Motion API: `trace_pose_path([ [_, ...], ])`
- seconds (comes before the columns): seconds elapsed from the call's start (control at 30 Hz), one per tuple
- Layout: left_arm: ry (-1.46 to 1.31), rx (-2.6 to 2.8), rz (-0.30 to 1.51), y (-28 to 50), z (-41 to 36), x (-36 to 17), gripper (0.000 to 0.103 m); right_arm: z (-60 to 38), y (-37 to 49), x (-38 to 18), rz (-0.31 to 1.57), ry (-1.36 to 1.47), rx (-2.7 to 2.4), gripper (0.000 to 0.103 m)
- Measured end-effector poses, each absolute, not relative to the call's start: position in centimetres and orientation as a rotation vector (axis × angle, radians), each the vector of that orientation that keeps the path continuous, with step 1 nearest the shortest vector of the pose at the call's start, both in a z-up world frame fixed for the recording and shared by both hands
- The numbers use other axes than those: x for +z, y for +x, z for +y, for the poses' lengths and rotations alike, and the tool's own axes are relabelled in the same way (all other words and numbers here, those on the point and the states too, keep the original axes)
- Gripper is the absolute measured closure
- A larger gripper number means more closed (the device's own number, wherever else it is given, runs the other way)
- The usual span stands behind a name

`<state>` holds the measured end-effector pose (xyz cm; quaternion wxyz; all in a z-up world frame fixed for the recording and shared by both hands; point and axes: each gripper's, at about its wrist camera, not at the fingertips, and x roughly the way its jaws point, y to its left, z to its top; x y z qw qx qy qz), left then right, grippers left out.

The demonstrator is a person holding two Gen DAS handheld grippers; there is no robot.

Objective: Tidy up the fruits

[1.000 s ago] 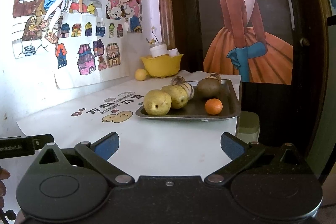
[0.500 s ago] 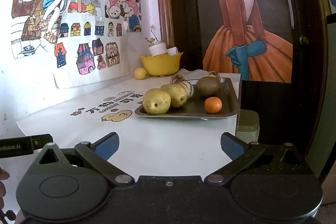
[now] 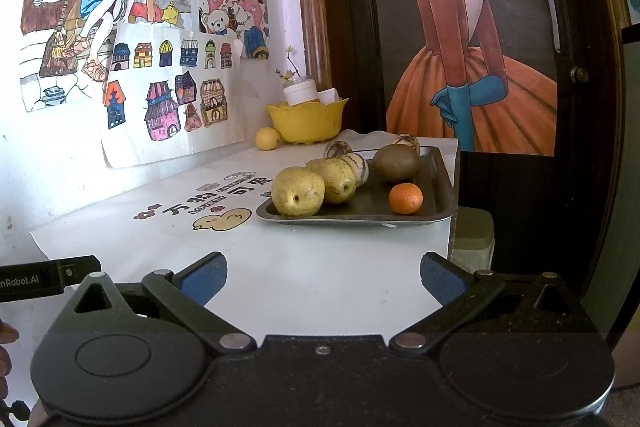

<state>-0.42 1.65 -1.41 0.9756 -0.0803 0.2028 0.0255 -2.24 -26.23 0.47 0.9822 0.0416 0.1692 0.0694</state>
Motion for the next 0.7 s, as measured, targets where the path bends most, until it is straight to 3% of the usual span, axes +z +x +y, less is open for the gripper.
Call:
trace_pose_path([
  [0.7,-0.115,0.095,0.426,-0.37,1.01,-1.23,0.000,-26.26,-2.18,0.31,0.346,0.085,0.140,0.001],
])
